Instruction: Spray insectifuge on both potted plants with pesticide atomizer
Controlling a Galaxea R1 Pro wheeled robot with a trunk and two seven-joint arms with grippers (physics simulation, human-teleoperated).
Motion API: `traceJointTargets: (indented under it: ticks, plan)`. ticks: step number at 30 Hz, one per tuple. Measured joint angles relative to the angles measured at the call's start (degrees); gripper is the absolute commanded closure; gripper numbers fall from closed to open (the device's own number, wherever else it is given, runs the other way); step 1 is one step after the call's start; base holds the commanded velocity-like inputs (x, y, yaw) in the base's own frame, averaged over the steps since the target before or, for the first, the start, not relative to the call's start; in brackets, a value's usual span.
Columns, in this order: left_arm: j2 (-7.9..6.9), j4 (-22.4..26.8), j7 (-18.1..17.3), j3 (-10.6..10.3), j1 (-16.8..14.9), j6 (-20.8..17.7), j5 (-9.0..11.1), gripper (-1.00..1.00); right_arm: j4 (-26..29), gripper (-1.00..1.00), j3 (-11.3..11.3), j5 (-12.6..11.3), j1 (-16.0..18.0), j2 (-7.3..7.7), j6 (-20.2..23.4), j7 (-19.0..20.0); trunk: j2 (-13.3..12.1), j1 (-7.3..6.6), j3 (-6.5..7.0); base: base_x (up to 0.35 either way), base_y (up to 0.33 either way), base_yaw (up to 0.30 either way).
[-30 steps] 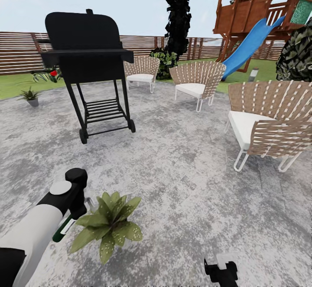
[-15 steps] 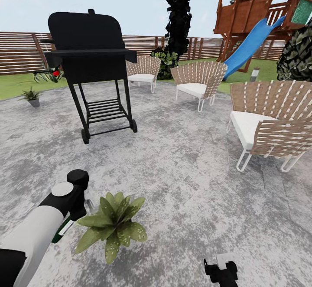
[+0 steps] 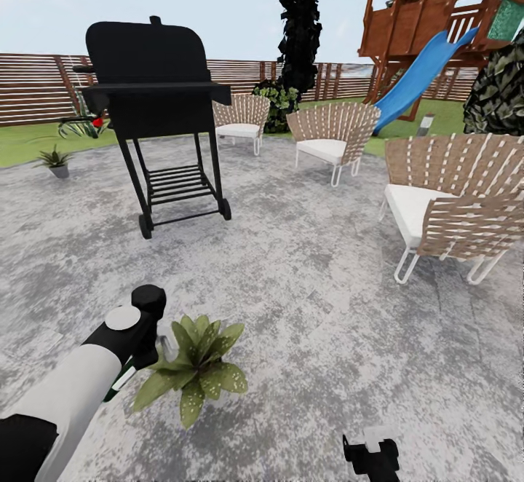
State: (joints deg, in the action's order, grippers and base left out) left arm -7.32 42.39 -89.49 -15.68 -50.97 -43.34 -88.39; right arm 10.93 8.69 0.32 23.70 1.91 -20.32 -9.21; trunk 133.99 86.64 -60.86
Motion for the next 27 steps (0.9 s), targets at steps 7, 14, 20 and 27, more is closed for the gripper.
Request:
traceJointTargets:
  ticks: [7,14,20,27]
  plan:
    - [-1.63,-0.1,0.0,0.4,0.2,0.2,0.1,1.00,0.0,-1.00,0.0,0.0,0.0,0.00,0.0,0.0,0.0,-0.01,0.00,-0.009,0.000,0.000]
    - [-2.66,-0.1,0.0,0.7,0.6,0.2,0.6,1.00,0.0,-1.00,0.0,0.0,0.0,0.00,0.0,0.0,0.0,-0.01,0.00,0.000,0.000,0.000]
    - [-2.08,0.5,0.0,0.7,0.6,-0.4,0.7,1.00,0.0,-1.00,0.0,0.0,0.0,0.00,0.0,0.0,0.0,-0.01,0.00,0.000,0.000,0.006]
    - [-1.97,0.5,0.0,0.7,0.5,-0.5,0.7,1.00,0.0,-1.00,0.0,0.0,0.0,-0.05,0.0,0.0,0.0,-0.01,0.00,0.000,-0.017,0.151]
